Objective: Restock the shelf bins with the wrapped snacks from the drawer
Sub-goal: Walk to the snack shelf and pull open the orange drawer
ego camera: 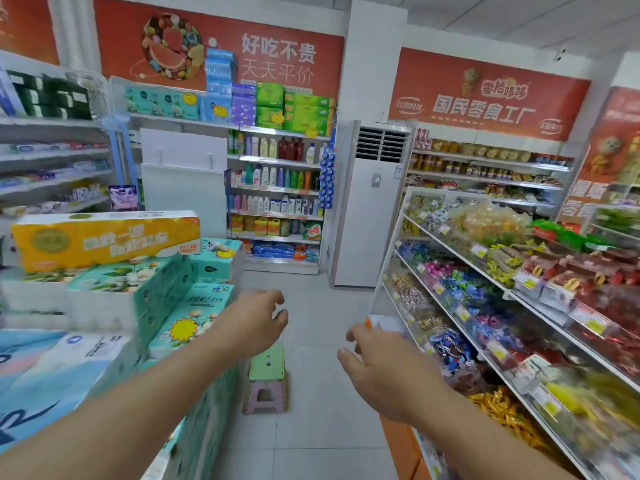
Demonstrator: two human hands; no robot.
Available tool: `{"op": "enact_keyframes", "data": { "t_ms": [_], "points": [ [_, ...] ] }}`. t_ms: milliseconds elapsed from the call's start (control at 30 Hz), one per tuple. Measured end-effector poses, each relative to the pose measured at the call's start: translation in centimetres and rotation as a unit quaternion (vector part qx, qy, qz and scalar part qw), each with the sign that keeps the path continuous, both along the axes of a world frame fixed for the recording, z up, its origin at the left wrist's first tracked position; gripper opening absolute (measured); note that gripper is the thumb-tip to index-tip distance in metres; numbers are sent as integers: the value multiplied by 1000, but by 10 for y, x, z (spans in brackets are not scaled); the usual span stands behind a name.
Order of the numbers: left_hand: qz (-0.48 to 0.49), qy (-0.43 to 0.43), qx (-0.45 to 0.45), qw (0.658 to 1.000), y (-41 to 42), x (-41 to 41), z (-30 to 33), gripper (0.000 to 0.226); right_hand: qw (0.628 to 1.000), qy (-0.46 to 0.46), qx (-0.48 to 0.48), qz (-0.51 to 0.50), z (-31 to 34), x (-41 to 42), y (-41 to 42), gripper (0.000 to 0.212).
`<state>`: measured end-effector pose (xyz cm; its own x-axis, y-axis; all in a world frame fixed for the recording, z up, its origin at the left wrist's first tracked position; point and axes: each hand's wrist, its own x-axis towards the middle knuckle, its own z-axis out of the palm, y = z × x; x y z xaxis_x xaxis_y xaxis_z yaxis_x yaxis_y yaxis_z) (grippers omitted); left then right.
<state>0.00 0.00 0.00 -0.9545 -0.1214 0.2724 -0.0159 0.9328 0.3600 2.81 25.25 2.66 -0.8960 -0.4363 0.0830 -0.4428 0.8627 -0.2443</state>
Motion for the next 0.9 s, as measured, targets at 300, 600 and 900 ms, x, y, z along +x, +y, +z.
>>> {"op": "enact_keyframes", "data": {
  "t_ms": [300,600,900],
  "points": [
    [8,-47,-2,999,9,-96,-28,39,999,-16,36,15,-37,-109,5,47],
    [42,-57,1,998,23,-192,-46,37,997,-34,49,45,-53,-231,19,42],
    [48,-63,4,997,-25,-285,-61,36,994,-40,75,63,-63,-327,-31,45]
  ]
}}
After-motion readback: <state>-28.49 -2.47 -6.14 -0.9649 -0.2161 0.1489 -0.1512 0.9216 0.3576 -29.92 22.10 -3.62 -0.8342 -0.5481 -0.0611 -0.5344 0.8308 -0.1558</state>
